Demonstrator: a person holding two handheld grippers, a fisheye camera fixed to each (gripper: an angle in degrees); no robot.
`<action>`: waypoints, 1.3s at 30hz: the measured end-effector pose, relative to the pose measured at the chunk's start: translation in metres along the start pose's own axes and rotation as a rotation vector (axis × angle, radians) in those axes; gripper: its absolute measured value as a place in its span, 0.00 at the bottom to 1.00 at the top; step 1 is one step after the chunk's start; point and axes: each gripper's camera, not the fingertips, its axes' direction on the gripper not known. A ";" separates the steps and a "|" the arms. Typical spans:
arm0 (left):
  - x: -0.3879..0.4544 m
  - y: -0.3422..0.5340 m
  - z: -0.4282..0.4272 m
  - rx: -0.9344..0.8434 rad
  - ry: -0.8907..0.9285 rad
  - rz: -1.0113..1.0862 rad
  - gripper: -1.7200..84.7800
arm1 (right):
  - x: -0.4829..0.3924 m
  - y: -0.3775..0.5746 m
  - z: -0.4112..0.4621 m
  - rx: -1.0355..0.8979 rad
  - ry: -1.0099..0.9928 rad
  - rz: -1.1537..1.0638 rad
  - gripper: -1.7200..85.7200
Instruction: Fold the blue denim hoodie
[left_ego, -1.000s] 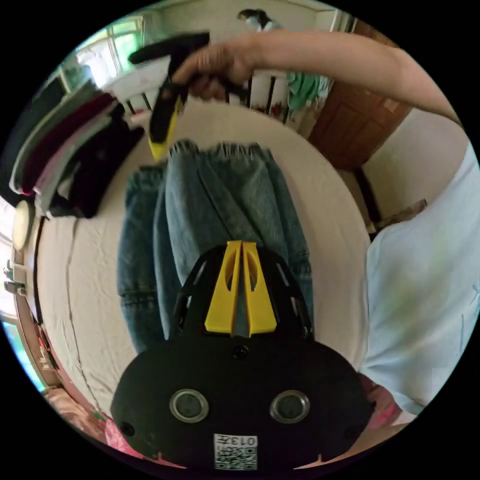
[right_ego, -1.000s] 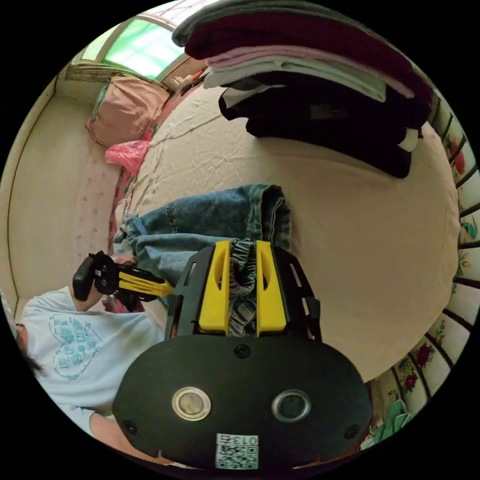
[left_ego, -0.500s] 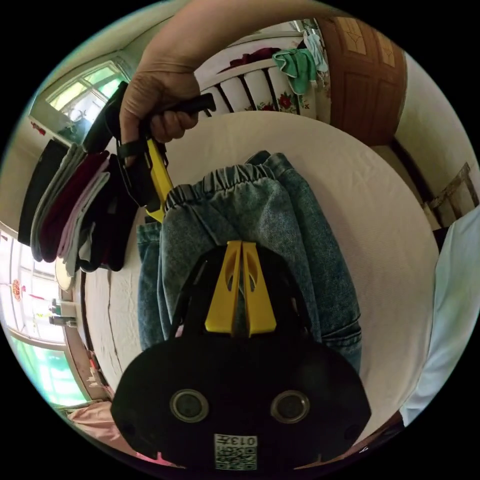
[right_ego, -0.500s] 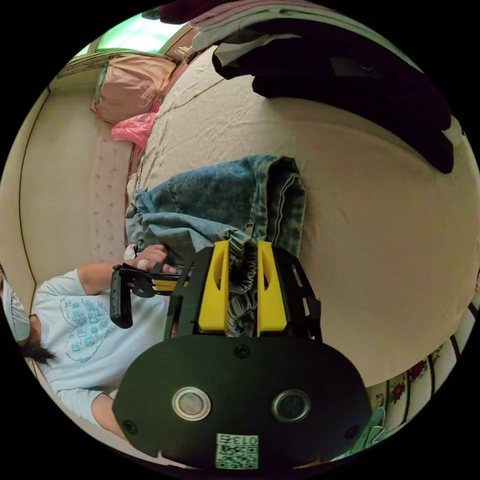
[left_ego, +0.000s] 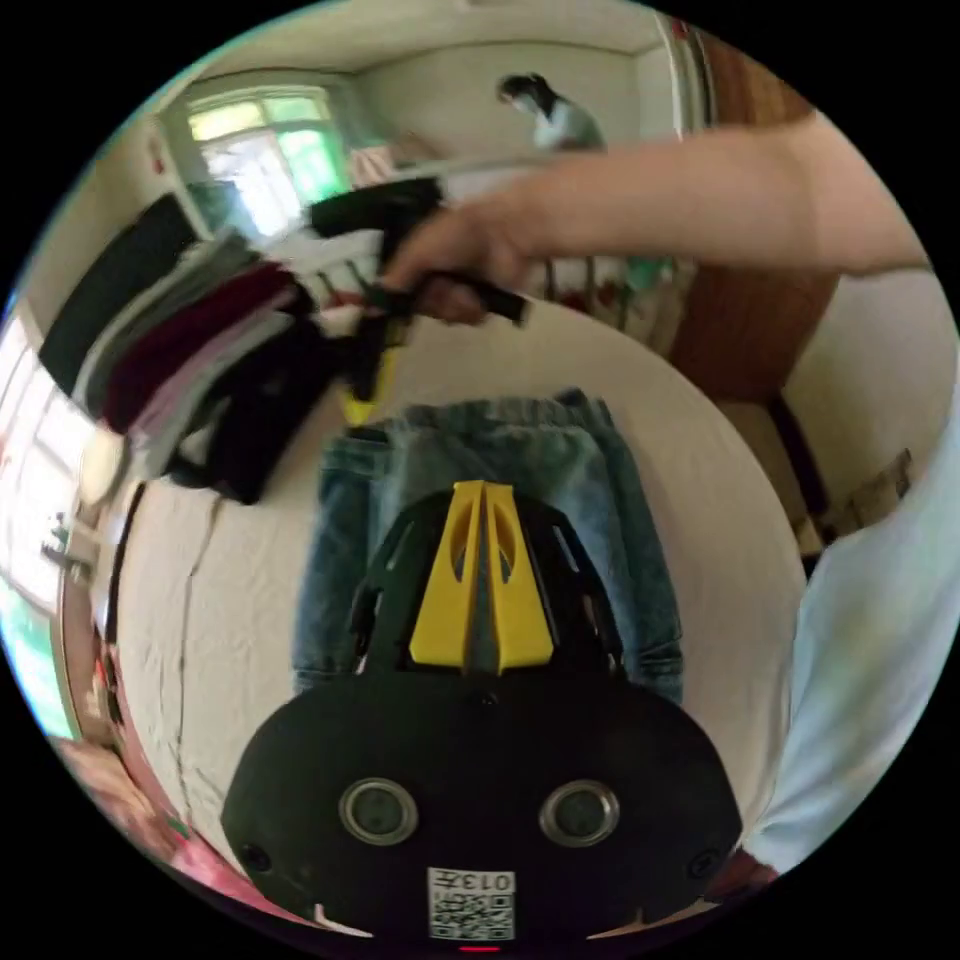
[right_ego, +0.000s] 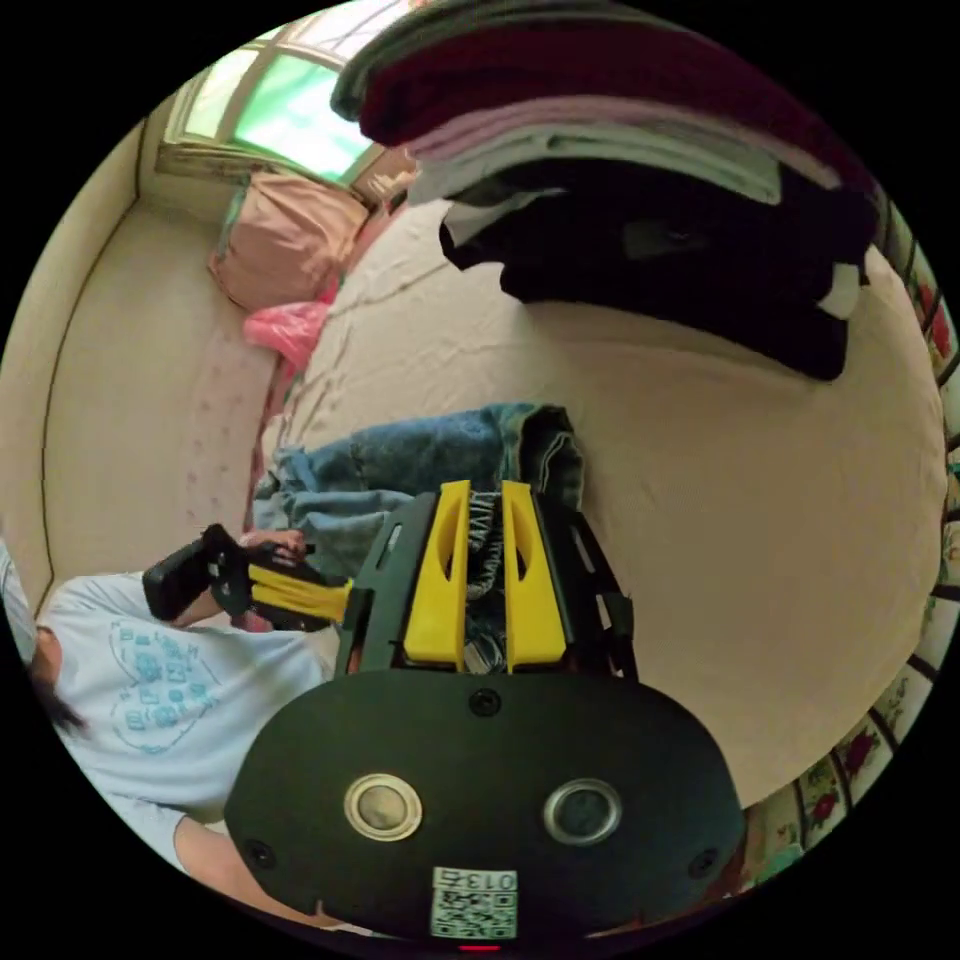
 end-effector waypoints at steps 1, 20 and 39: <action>-0.025 0.006 -0.010 0.072 -0.088 -0.113 0.02 | -0.001 0.008 -0.009 0.038 -0.001 -0.010 0.09; -0.161 -0.051 0.117 -0.309 0.393 -0.180 0.09 | -0.047 0.089 0.039 0.014 0.079 -0.235 0.14; -0.214 -0.064 0.119 -0.282 0.462 -0.040 0.05 | -0.111 0.138 0.063 -0.037 0.352 -0.286 0.06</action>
